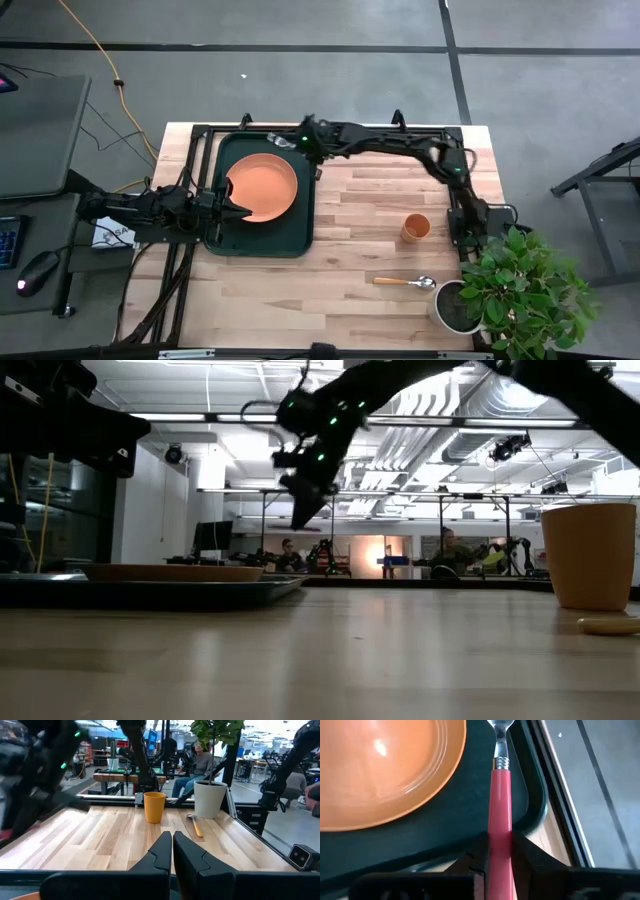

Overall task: Pick and place plate/cup/fork/spoon on tray
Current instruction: Put the pink fork on the black serving tray to the left side of the orange plate

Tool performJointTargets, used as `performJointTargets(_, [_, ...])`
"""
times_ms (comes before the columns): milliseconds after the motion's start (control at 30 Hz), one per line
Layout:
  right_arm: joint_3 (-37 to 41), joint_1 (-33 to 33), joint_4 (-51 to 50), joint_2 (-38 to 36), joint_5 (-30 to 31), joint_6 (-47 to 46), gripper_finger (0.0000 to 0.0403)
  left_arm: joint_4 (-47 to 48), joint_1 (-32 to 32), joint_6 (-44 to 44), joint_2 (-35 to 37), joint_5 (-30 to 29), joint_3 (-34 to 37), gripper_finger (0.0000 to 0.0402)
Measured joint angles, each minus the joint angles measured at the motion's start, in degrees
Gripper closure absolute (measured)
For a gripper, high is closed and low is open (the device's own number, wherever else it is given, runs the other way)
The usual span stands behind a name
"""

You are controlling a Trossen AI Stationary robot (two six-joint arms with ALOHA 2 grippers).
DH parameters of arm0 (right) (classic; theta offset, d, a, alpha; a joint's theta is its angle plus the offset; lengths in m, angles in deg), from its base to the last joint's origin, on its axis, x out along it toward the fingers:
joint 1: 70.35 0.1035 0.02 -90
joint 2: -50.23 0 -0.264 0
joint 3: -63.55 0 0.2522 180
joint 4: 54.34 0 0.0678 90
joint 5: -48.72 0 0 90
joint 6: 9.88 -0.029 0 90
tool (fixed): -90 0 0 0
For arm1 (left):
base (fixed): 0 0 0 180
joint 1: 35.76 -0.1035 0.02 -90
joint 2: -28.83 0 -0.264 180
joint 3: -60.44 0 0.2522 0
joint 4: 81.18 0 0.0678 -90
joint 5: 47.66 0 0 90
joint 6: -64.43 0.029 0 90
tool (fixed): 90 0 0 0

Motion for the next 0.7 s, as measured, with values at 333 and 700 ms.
performJointTargets(333, [-20.77,-0.66,-6.12,17.66,3.98,9.44,0.0373,-0.02,-0.02,0.02,0.00,-0.02,0.02,0.0398])
performJointTargets(700, [-18.34,0.17,-5.23,18.85,3.84,10.31,0.0372,-0.03,-0.01,0.00,-0.02,-0.21,0.00,0.0398])
